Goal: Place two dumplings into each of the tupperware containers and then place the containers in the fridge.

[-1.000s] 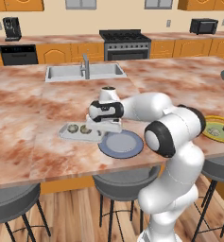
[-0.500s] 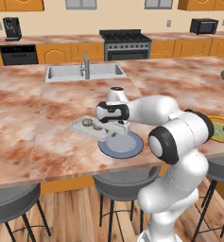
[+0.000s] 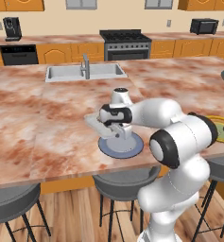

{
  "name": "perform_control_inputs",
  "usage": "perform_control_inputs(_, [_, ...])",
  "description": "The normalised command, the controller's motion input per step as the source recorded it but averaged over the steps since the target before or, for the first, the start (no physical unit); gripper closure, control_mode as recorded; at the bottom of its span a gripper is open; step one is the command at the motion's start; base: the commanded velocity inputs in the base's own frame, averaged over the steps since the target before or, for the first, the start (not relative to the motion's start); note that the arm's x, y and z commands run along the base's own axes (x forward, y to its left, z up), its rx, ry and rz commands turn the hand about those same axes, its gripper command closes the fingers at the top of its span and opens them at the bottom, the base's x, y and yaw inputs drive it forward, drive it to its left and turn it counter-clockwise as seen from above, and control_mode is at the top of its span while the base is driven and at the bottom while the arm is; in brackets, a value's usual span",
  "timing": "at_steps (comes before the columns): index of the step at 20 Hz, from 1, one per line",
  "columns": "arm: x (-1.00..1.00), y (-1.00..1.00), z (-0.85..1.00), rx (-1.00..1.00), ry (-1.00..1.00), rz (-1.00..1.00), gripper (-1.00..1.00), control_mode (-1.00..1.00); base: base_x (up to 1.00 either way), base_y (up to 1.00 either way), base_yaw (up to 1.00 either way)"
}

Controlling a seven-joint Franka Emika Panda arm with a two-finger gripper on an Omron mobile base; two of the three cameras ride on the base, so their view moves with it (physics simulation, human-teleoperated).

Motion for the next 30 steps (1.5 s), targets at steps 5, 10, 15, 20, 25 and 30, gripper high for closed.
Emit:
perform_control_inputs(5, [-0.22, 0.00, 0.24, 0.00, 0.02, -0.47, 1.00, -1.00, 0.00, 0.00, 0.00])
perform_control_inputs(10, [-0.55, -0.25, 0.51, 0.00, 0.11, -0.28, 1.00, -1.00, 0.00, 0.00, 0.00])
perform_control_inputs(15, [-0.30, -0.62, 0.24, 0.00, 0.01, -0.16, 1.00, -1.00, 0.00, 0.00, 0.00])
perform_control_inputs(20, [-0.40, -0.45, 0.37, 0.00, 0.00, -0.03, 1.00, -1.00, 0.00, 0.00, 0.00])
perform_control_inputs(25, [-0.52, -0.31, 0.31, 0.00, 0.00, 0.00, 1.00, -1.00, 0.00, 0.00, 0.00])
perform_control_inputs(30, [-0.56, -0.18, 0.37, 0.00, 0.00, -0.02, 1.00, -1.00, 0.00, 0.00, 0.00])
